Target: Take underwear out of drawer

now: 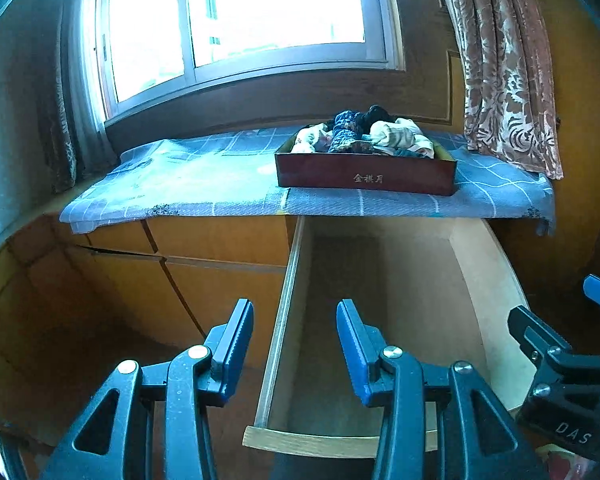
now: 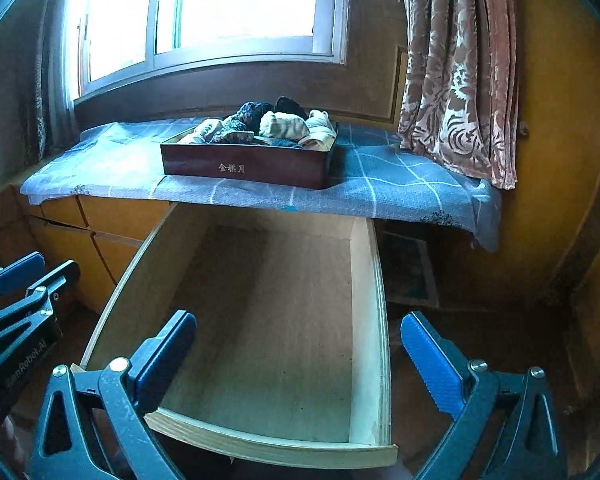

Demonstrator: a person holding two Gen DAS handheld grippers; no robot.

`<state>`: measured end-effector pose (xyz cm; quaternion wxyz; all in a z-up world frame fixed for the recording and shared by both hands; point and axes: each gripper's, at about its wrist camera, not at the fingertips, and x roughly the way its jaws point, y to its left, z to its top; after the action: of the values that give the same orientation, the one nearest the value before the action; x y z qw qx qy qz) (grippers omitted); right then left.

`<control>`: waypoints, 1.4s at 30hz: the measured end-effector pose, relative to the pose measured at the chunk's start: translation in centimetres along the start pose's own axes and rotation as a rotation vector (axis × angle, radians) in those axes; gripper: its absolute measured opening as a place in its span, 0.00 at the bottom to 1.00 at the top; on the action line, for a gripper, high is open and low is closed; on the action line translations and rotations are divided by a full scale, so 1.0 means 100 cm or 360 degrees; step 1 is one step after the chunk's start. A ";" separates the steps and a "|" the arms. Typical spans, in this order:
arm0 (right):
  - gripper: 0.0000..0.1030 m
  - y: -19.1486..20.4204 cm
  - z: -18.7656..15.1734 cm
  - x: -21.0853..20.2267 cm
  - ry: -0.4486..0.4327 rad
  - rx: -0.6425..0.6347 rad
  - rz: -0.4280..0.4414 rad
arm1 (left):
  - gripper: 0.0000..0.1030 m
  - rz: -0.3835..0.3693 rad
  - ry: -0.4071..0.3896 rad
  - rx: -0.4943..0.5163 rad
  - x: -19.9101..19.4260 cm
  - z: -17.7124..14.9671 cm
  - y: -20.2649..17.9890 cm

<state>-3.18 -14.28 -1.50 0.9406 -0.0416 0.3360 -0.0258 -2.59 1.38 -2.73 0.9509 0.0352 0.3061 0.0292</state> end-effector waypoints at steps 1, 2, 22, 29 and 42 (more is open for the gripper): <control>1.00 0.001 0.000 0.000 0.0000 -0.0005 0.0001 | 0.42 -0.0002 -0.0002 0.0001 0.000 0.000 0.000; 1.00 0.001 0.000 0.000 0.0002 -0.0007 -0.0001 | 0.42 0.0000 -0.0003 0.0003 0.000 0.000 -0.001; 1.00 -0.001 -0.004 0.009 0.0056 0.0035 0.0047 | 0.42 0.0016 -0.0031 0.0004 -0.007 -0.004 -0.004; 1.00 0.000 -0.005 0.011 0.0066 0.0030 0.0039 | 0.42 0.0005 -0.0019 -0.0007 -0.005 -0.005 -0.004; 1.00 -0.003 -0.005 0.012 0.0077 0.0044 0.0020 | 0.42 -0.0010 -0.0009 -0.0006 -0.002 -0.005 -0.007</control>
<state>-2.57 -14.66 -2.58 0.9328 -0.0258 0.3586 -0.0257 -2.99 0.64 -3.10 0.9520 0.0325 0.3033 0.0268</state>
